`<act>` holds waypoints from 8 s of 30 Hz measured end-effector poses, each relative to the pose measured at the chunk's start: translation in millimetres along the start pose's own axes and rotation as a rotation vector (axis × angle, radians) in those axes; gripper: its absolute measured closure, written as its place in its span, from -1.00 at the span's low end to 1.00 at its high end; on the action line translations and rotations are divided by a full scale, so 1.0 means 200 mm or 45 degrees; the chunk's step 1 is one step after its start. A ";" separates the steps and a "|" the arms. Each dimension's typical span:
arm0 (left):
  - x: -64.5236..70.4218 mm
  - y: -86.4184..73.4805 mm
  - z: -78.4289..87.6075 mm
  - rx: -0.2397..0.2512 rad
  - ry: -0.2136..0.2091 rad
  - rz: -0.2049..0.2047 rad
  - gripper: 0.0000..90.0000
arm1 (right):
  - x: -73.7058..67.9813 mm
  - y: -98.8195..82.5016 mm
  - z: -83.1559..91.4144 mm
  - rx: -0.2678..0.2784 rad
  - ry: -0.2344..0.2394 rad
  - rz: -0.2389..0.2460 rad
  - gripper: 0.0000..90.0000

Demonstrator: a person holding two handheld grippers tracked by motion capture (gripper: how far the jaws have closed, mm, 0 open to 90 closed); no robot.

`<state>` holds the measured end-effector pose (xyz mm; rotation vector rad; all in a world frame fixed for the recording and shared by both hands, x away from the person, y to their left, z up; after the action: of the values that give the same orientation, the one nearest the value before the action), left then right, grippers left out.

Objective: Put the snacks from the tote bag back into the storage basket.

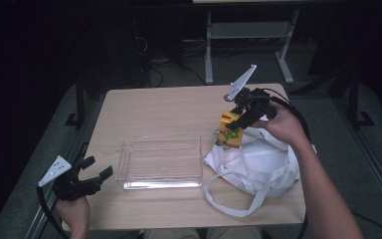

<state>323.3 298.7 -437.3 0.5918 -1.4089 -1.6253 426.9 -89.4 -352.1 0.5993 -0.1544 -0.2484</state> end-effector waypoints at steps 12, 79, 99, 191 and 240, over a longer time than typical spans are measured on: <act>0.00 0.00 0.00 -0.002 -0.003 0.000 -0.72 | -0.02 0.13 -0.04 0.015 0.025 0.032 0.16; 0.00 0.00 0.00 0.010 -0.010 0.002 -0.72 | -0.10 0.44 -0.49 -0.044 0.173 0.176 0.16; -0.01 0.00 0.00 0.010 -0.007 0.007 -0.72 | -0.12 0.39 -0.62 -0.074 0.204 0.178 0.16; -0.01 0.00 0.01 0.018 -0.017 0.033 -0.72 | -0.15 0.24 -0.70 -0.026 0.271 0.112 -0.03; -0.01 0.00 0.00 0.012 -0.015 0.035 -0.72 | -0.07 0.17 -0.49 0.097 0.199 0.012 -0.07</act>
<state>323.6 300.3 -437.4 0.5670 -1.4284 -1.6035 441.0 -7.0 -413.2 0.6909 -0.0156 -0.1862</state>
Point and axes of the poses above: each handheld gripper's, and its own axes: z roughly backward along the jaws, y roughly out of its top, x roughly to its right, the point moved 10 cm from there along -z, roughly forward along the jaws, and after that the axes turned 4 degrees about x, right-handed, at the moved point
